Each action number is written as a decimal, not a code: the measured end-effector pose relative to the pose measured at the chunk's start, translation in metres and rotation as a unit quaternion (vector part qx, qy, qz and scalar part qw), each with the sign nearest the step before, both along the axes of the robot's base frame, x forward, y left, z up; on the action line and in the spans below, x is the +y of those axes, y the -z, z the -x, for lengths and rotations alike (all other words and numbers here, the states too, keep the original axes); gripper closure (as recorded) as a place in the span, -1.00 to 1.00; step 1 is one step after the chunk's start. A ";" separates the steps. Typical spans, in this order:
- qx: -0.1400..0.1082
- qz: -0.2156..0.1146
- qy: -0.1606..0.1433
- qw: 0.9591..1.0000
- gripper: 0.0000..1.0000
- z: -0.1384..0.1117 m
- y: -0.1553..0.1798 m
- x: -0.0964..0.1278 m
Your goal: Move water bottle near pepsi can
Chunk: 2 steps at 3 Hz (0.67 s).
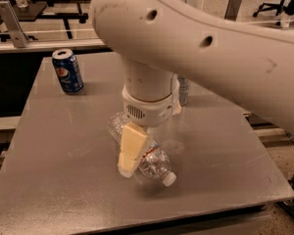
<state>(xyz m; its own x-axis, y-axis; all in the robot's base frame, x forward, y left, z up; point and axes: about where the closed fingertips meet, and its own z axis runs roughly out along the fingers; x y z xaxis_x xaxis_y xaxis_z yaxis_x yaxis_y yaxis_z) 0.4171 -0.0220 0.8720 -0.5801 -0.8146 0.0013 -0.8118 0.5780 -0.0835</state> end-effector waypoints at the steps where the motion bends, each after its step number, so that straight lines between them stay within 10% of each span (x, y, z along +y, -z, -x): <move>1: 0.006 0.011 0.001 1.000 -1.00 0.004 0.011 0.005; 2: 0.007 0.022 -0.003 1.000 -0.48 0.007 0.017 0.007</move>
Offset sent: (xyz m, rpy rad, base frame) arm -0.0127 0.0055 -0.0253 -0.0754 0.0420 0.0106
